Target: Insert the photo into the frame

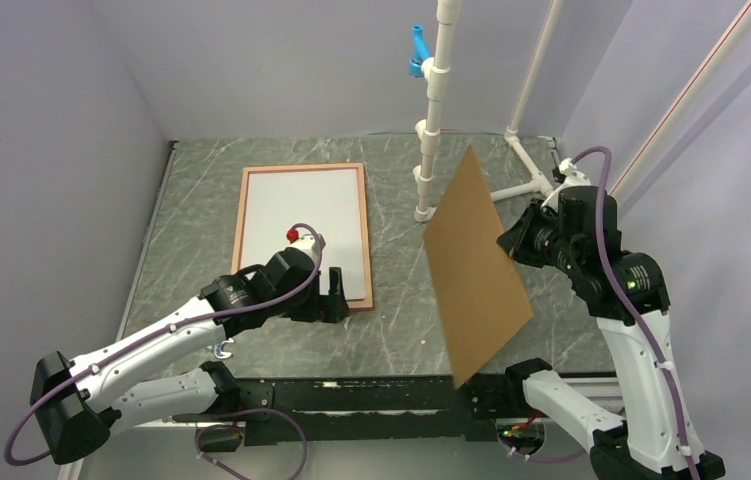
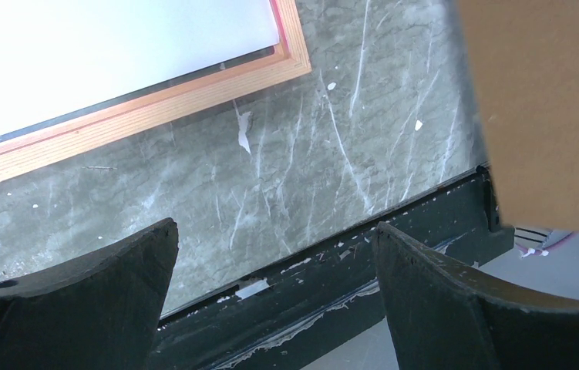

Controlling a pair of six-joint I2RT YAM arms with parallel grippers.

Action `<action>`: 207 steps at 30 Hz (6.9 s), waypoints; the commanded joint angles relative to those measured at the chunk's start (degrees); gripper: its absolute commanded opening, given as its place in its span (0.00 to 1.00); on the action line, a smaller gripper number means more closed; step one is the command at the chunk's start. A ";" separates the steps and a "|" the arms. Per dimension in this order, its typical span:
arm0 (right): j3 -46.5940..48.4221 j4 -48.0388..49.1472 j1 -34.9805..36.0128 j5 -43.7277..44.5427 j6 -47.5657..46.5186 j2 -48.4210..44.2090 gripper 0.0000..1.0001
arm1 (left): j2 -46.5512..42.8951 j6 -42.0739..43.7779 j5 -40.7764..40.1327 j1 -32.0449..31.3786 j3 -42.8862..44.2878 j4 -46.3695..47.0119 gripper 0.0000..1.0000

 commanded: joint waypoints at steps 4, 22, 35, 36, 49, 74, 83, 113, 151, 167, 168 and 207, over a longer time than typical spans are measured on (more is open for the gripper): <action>-0.69 2.92 -0.23 0.10 -0.52 -1.84 0.00 | 0.32 0.35 1.01 0.27 0.51 1.91 0.99; -12.36 12.93 1.38 -10.36 3.50 -4.43 0.00 | -0.37 -1.64 4.80 0.26 0.36 8.51 0.99; -14.83 19.00 10.46 -9.60 5.16 -0.96 0.00 | -0.77 -1.98 4.05 0.26 1.29 9.51 0.99; -14.85 19.33 11.13 -9.49 5.02 -0.23 0.00 | -0.69 -1.91 4.04 0.29 1.46 9.55 0.99; -10.15 17.21 15.03 -13.33 0.09 2.52 0.00 | -2.37 -1.46 3.94 1.86 1.58 8.85 0.99; 7.86 18.58 31.35 -5.80 3.52 20.83 0.46 | -9.31 -3.22 12.14 9.24 2.47 13.79 0.99; 6.69 24.23 35.72 -8.04 5.42 22.34 0.66 | -21.19 -9.74 22.21 19.02 -4.91 25.72 1.00; -4.86 30.88 35.93 -9.91 7.87 14.87 0.85 | -19.83 -7.29 15.90 22.37 -7.60 13.60 0.71; -16.58 28.04 29.38 -0.45 8.58 25.05 0.81 | -45.82 -0.09 -9.68 22.66 11.52 -2.23 0.00; 4.52 31.94 32.92 1.71 7.00 60.71 0.60 | -51.11 -0.09 -21.59 22.57 15.61 -11.52 0.00; 5.83 31.87 33.19 1.68 7.06 62.17 0.59 | -51.06 -0.32 -21.69 22.54 15.34 -11.60 0.00; -21.03 22.33 34.96 10.39 16.48 40.46 0.00 | -44.50 -1.46 -14.33 22.52 10.62 -9.41 0.00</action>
